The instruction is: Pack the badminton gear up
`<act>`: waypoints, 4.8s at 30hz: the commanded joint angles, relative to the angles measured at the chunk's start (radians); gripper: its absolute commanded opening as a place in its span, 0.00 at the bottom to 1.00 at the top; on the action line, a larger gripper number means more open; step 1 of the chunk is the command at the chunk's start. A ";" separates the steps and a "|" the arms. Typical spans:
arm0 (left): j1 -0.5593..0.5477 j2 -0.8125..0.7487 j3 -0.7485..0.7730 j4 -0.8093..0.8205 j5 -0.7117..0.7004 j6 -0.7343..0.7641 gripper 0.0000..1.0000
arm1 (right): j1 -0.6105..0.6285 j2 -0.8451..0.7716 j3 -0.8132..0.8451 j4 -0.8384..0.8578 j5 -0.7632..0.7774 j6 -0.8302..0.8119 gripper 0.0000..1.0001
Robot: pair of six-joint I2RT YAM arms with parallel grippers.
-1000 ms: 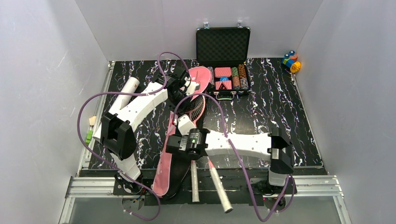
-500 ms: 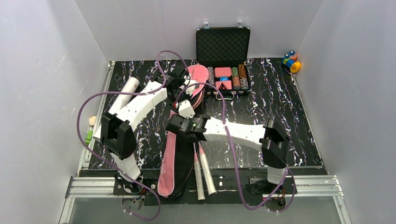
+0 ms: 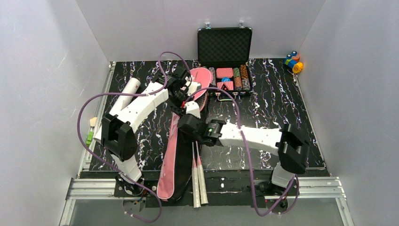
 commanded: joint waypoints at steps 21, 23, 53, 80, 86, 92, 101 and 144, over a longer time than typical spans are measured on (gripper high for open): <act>-0.012 -0.085 0.031 0.005 0.077 0.005 0.00 | -0.369 -0.121 -0.462 0.587 -0.562 0.210 0.52; -0.012 -0.087 0.029 0.005 0.080 0.004 0.00 | -0.369 -0.096 -0.454 0.596 -0.610 0.212 0.48; -0.014 -0.207 -0.164 0.090 0.492 0.037 0.49 | -0.357 -0.343 -0.324 0.458 -0.713 0.197 0.01; -0.165 -0.392 -0.487 0.287 0.173 0.049 0.59 | -0.357 -0.263 -0.198 0.398 -0.750 0.288 0.01; -0.166 -0.360 -0.434 0.281 0.128 0.022 0.60 | -0.325 -0.268 -0.165 0.299 -0.666 0.346 0.01; -0.165 -0.351 -0.347 0.220 0.249 0.026 0.63 | -0.283 -0.252 -0.098 0.171 -0.547 0.378 0.01; -0.193 -0.380 -0.416 0.269 0.250 0.001 0.63 | -0.268 -0.244 -0.057 0.107 -0.476 0.435 0.01; -0.266 -0.588 -0.574 0.330 -0.139 0.021 0.00 | -0.319 -0.396 -0.211 0.060 -0.601 0.631 0.40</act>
